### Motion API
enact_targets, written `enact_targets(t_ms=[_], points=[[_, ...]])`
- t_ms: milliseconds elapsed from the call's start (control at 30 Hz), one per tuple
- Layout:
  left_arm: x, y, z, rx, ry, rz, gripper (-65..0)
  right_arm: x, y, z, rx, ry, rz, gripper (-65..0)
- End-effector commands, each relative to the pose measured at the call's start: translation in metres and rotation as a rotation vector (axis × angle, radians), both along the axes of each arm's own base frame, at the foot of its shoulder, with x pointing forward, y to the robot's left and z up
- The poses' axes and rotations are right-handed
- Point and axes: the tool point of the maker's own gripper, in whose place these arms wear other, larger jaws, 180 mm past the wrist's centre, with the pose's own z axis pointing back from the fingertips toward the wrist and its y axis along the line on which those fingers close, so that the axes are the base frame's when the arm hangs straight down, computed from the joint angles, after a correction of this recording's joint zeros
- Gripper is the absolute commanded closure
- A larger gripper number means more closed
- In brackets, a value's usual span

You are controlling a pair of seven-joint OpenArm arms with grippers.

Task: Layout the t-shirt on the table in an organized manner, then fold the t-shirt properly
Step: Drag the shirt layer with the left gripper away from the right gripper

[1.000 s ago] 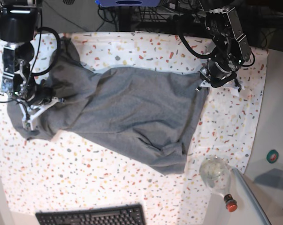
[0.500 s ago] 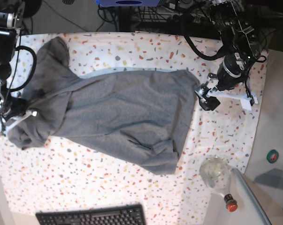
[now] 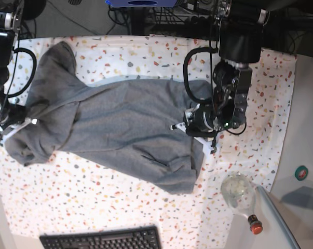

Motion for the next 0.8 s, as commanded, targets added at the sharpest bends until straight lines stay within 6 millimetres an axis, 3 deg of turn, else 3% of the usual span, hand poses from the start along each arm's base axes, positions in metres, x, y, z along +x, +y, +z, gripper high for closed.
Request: enact_targets(t_ms=[0,133,233,333,400,467,600,767], points=[[0.01,-0.013,0.004,0.006,-0.01,-0.038,0.0,0.012,-0.015,0.015,-0.031,-0.043,-0.007,0.0],[0.029,-0.069,0.007,0.019,-0.074,-0.174,0.0,0.008,-0.027,0.017,-0.056,-0.043,-0.012,0.0],[0.032,-0.113,0.012,0.002,-0.097,-0.26,0.0,0.003,-0.029,0.015,-0.062,-0.04,-0.012,0.0],[0.036,-0.132,0.026,-0.025,-0.14,-0.285,0.0,-0.001,-0.029,0.012,-0.062,-0.032,-0.011,0.0],[0.036,-0.123,0.033,-0.036,-0.157,-0.23,0.0,-0.004,-0.029,0.01,-0.062,-0.026,-0.011,0.0],[0.042,-0.094,0.039,-0.002,-0.174,-0.125,-3.1,-0.009,-0.03,0.008,-0.064,-0.016,-0.01,0.0],[0.04,-0.048,0.054,0.056,-0.23,-0.034,-24.7,-0.011,-0.03,0.007,-0.065,-0.013,-0.009,0.0],[0.022,-0.028,0.042,0.093,-0.203,-0.035,-46.7,-0.01,-0.03,0.007,-0.065,-0.016,-0.007,0.0]])
